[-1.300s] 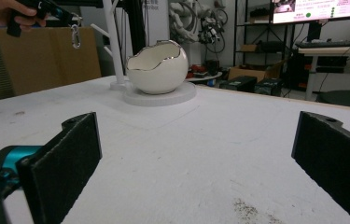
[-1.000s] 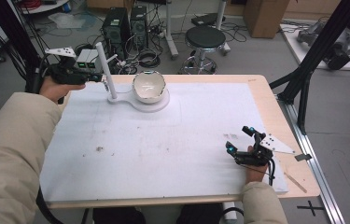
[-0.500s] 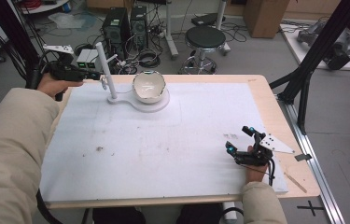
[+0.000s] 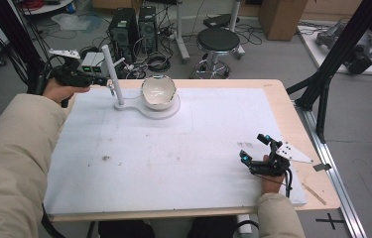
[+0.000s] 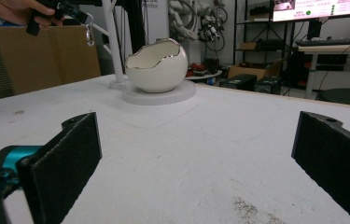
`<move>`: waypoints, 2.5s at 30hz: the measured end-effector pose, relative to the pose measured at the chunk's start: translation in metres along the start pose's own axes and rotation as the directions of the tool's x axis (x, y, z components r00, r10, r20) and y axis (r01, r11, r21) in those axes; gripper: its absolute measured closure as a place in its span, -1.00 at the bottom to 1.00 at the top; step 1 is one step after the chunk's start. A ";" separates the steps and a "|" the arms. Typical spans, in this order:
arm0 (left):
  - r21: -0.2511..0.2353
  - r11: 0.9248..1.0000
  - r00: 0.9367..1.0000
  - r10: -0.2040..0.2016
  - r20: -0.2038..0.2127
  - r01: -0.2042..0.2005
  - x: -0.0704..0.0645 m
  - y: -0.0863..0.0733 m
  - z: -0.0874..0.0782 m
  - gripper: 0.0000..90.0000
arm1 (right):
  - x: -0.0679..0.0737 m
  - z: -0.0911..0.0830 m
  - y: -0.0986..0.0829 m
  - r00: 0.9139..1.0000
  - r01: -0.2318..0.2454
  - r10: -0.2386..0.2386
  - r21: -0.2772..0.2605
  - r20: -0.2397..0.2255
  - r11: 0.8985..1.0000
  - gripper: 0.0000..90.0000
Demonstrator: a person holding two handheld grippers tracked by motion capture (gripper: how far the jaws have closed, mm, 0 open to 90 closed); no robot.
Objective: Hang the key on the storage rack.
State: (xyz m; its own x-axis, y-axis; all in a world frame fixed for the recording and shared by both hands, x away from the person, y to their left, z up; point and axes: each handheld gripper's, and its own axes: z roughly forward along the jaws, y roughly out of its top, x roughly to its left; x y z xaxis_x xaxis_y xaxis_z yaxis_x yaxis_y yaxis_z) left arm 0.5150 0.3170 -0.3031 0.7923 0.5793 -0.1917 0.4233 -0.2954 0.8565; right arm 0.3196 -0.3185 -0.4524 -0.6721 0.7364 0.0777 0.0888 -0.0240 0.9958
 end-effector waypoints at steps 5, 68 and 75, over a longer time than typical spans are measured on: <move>-0.001 1.000 1.000 0.003 -0.007 -0.003 0.002 -0.001 0.002 0.97 | 0.000 0.000 0.000 1.000 -0.002 0.002 0.000 0.000 1.000 -0.99; -0.202 0.979 0.978 -0.015 -0.209 -0.028 -0.012 -0.038 -0.026 -0.38 | 0.001 0.001 0.000 1.000 -0.006 0.006 0.016 0.002 1.000 -0.99; -0.253 0.965 0.981 0.014 -0.194 -0.064 -0.053 -0.052 -0.046 -0.96 | 0.001 0.003 0.001 1.000 -0.007 0.007 0.025 0.003 1.000 -0.99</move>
State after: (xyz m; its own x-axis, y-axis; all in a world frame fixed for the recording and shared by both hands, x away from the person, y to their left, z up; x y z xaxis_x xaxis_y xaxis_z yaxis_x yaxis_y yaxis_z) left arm 0.4306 0.3371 -0.3154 0.6977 0.7116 -0.0825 0.2466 -0.1304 0.9603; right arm 0.3211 -0.3162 -0.4517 -0.6692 0.7383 0.0841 0.1119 -0.0117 0.9937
